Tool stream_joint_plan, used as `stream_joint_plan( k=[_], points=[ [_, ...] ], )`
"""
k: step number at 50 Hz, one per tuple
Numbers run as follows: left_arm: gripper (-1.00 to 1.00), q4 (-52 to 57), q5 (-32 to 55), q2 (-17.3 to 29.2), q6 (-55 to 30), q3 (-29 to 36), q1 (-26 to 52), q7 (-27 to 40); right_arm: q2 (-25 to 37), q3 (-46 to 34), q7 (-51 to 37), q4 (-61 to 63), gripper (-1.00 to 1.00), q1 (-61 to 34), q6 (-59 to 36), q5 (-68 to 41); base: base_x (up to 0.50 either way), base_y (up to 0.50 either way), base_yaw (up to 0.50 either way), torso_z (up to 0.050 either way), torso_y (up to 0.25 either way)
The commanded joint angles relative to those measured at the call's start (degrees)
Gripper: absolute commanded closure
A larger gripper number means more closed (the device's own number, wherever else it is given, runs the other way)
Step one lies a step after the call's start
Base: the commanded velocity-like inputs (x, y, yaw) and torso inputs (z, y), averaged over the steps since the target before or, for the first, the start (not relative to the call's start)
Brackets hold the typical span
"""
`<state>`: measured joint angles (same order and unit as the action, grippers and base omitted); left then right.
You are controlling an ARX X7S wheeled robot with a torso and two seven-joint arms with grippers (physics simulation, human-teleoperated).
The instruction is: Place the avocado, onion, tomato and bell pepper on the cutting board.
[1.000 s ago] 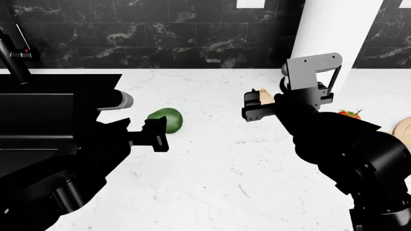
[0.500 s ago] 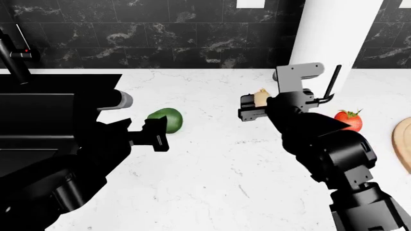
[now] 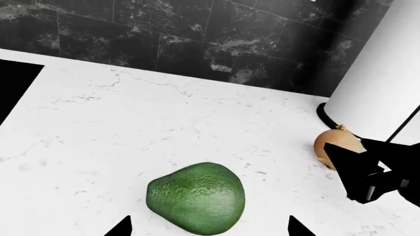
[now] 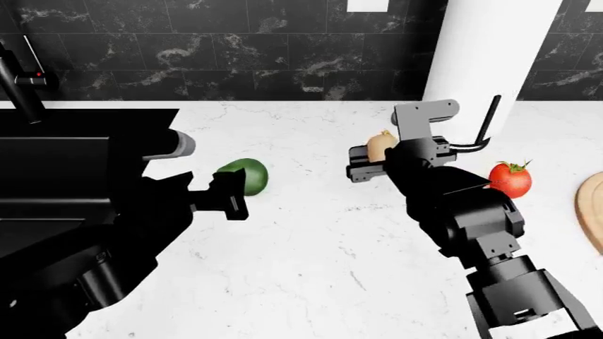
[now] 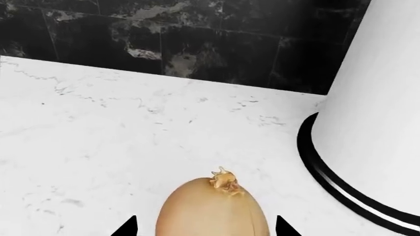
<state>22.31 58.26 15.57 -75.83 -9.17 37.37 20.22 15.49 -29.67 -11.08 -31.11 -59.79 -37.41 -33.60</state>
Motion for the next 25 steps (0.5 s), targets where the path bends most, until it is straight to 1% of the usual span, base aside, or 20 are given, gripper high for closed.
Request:
stream_joint_plan(
  k=[1, 8, 18, 19, 25],
  points=[
    [-1.00, 0.6, 0.6, 0.3, 0.5, 0.5, -0.2, 0.2, -1.1, -1.0, 1.2, -3.6, -1.00, -0.4, 1.1, 0.7, 0.00, 0.00, 0.00, 0.000, 0.000],
    [-1.00, -0.4, 0.4, 0.6, 1.2, 0.9, -0.1, -0.2, -1.9, -0.9, 1.6, -7.5, -1.00, -0.4, 2.5, 1.0, 0.00, 0.00, 0.00, 0.000, 0.000],
    [-1.00, -1.2, 0.2, 1.0, 2.2, 1.3, -0.2, -0.6, -2.4, -1.5, 2.0, -9.7, -1.00, -0.6, 3.5, 1.8, 0.00, 0.00, 0.00, 0.000, 0.000],
    [-1.00, -1.4, 0.2, 1.0, 2.2, 1.3, -0.2, -0.6, -2.4, -1.5, 1.9, -9.7, 1.00, -0.6, 3.4, 1.7, 0.00, 0.00, 0.00, 0.000, 0.000],
    [-1.00, -1.7, 0.2, 1.1, 2.6, 1.5, -0.3, -0.6, -1.9, -0.9, 1.0, -7.7, 1.00, -0.2, 3.2, 1.2, 0.00, 0.00, 0.00, 0.000, 0.000]
  ],
)
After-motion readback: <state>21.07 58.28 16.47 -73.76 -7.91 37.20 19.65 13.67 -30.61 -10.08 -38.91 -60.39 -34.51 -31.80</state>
